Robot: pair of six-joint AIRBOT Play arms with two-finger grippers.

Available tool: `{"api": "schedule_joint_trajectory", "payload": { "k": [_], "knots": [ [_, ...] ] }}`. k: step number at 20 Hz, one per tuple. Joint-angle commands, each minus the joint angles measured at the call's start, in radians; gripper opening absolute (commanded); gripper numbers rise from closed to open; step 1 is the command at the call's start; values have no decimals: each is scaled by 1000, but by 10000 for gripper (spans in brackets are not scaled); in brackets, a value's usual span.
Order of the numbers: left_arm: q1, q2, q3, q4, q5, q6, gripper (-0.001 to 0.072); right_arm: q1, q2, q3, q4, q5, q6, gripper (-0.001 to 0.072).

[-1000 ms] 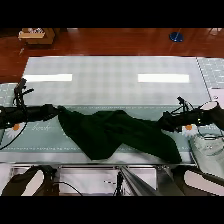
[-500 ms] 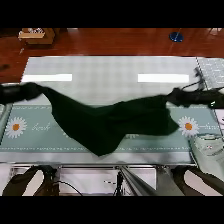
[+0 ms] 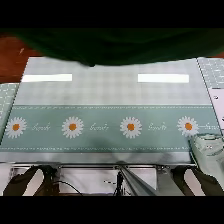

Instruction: Fold the shirts.

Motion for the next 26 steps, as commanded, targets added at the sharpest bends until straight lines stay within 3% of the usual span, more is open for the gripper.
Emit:
{"api": "schedule_joint_trajectory", "payload": {
  "k": [1, 4, 7, 11, 15, 21, 23, 26],
  "knots": [
    [4, 7, 205, 15, -11, -10, 22, -10, 49, 174, -32, -5, 50, 21],
    [3, 41, 288, 159, -125, -95, 22, -10, 51, 318, -163, 112, 130, 20],
    [3, 117, 292, 327, -314, -171, 22, -10, 51, 446, -318, 325, 176, 20],
    [3, 164, 288, 467, -576, -181, 22, 30, 59, 493, -499, 655, 204, 20],
    [3, 146, 170, 488, -774, -180, 21, 117, 54, 394, -558, 703, 244, 20],
    [3, 154, -230, 478, -767, -180, 20, 186, 42, -106, -616, 680, 211, 20],
    [3, 152, -370, 431, -676, -180, 20, 186, -5, -280, -618, 594, 198, 20],
    [-11, 120, -570, 264, -414, -176, 20, 186, -138, -402, -532, 393, 197, 20]
  ]
}}
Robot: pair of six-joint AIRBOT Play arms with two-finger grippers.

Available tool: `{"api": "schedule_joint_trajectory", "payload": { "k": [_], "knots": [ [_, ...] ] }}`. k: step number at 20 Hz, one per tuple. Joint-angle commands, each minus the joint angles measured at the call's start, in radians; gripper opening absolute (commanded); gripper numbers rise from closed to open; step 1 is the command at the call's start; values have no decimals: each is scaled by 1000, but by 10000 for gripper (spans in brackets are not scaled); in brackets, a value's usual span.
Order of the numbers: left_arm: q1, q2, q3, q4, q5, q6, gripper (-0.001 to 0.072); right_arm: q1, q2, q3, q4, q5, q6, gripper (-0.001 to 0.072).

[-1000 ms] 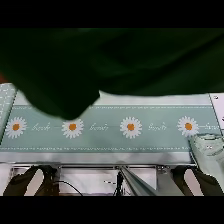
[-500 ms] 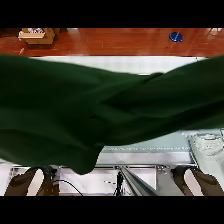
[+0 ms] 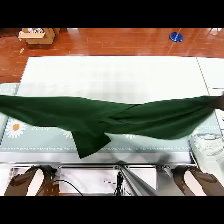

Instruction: Fold the shirts.

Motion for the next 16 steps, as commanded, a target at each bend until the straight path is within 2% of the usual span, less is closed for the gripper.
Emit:
{"api": "schedule_joint_trajectory", "payload": {
  "k": [1, 4, 9, 12, 16],
  "knots": [
    [-27, -42, -225, -163, 284, 4, 21, 5, -151, -150, 76, -236, -11, 20],
    [-109, -168, -336, -168, 511, 31, 21, 5, -329, -150, 120, -387, -12, 20],
    [-214, -462, -362, -168, 757, 79, 21, 5, -577, -150, 190, -553, -102, 20],
    [-243, -577, -362, -168, 899, 79, 22, 5, -633, -150, 256, -714, -108, 20],
    [-245, -637, -362, -168, 1065, 79, 21, 5, -639, -150, 253, -925, -67, 20]
  ]
}}
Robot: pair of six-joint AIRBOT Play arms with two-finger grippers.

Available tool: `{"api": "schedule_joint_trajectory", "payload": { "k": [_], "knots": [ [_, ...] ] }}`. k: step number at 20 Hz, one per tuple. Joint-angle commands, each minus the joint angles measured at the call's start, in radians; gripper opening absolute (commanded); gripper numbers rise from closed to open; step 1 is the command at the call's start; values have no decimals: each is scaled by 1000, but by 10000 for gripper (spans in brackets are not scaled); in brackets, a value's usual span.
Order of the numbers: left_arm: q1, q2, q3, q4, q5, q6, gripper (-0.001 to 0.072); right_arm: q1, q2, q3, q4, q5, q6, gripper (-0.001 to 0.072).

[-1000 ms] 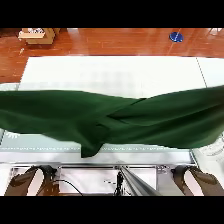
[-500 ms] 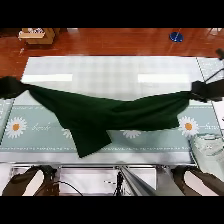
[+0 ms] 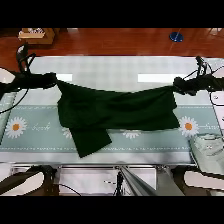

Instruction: Fold the shirts.

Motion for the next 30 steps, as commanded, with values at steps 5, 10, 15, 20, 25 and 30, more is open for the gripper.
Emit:
{"api": "schedule_joint_trajectory", "payload": {
  "k": [5, 10, 15, 20, 25, 30],
  "knots": [
    [-39, -92, -3, -1, 320, 3, 22, 1, -31, 0, 17, -301, 29, 21],
    [-95, -168, -3, -1, 388, 3, 24, 1, -80, 0, 18, -312, 29, 22],
    [-85, -190, 5, 0, 317, 3, 312, -14, -68, 31, 18, -245, 7, 436],
    [132, -98, 140, 3, -139, 3, 479, -128, 54, 212, -235, 125, -63, 460],
    [299, 11, -13, -7, -497, 34, 481, -266, 138, 98, -417, 274, -60, 460],
    [282, 39, -303, -235, -496, 161, 624, -327, 138, -140, -218, 279, -159, 460]
  ]
}}
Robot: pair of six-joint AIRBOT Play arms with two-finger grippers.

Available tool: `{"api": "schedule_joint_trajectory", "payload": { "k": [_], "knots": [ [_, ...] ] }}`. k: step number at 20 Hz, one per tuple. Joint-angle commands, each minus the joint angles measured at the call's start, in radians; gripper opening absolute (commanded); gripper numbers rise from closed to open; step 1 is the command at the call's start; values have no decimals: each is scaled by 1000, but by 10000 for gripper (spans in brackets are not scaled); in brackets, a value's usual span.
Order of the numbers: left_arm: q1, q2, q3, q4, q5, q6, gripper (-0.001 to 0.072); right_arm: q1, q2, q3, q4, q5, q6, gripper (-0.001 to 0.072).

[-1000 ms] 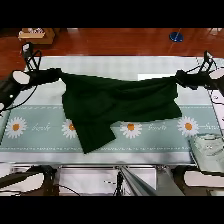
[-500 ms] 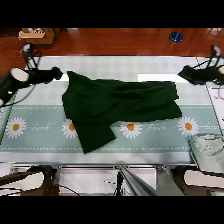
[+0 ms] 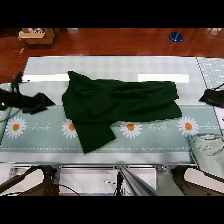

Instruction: Fold the shirts.

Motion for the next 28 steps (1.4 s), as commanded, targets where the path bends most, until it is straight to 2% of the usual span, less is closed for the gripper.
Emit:
{"api": "schedule_joint_trajectory", "payload": {
  "k": [1, 5, 10, 15, 16, 18, 19, 22, 24, 25, 28],
  "knots": [
    [-5, 5, -154, -189, -55, 100, 624, -32, 9, -121, 113, 29, -66, 460],
    [-93, -72, -168, -204, -35, 106, 624, -33, 9, -130, 172, 26, -85, 460],
    [-207, -152, -167, -204, 36, 60, 624, -33, 10, -130, 175, 29, -86, 460],
    [-244, -174, -155, -219, 276, -28, 608, -33, 10, -130, 190, 36, -86, 460],
    [-246, -179, -150, -234, 298, -42, 507, -33, 10, -130, 202, 38, -86, 460],
    [-252, -182, -142, -245, 295, -35, 64, -33, 10, -130, 220, 38, -86, 460],
    [-251, -182, -141, -245, 284, -18, 25, -33, 10, -130, 228, 40, -86, 460],
    [-243, -181, -141, -241, 220, 8, 24, -33, 10, -130, 209, 45, -86, 460],
    [-238, -181, -141, -241, 170, 47, 24, -33, 9, -132, 135, 49, -71, 531],
    [-239, -181, -141, -241, 153, 56, 24, -37, 6, -137, 104, 50, -60, 532],
    [-239, -180, -141, -241, 142, 59, 24, -90, -28, -169, 163, 79, -78, 545]
  ]
}}
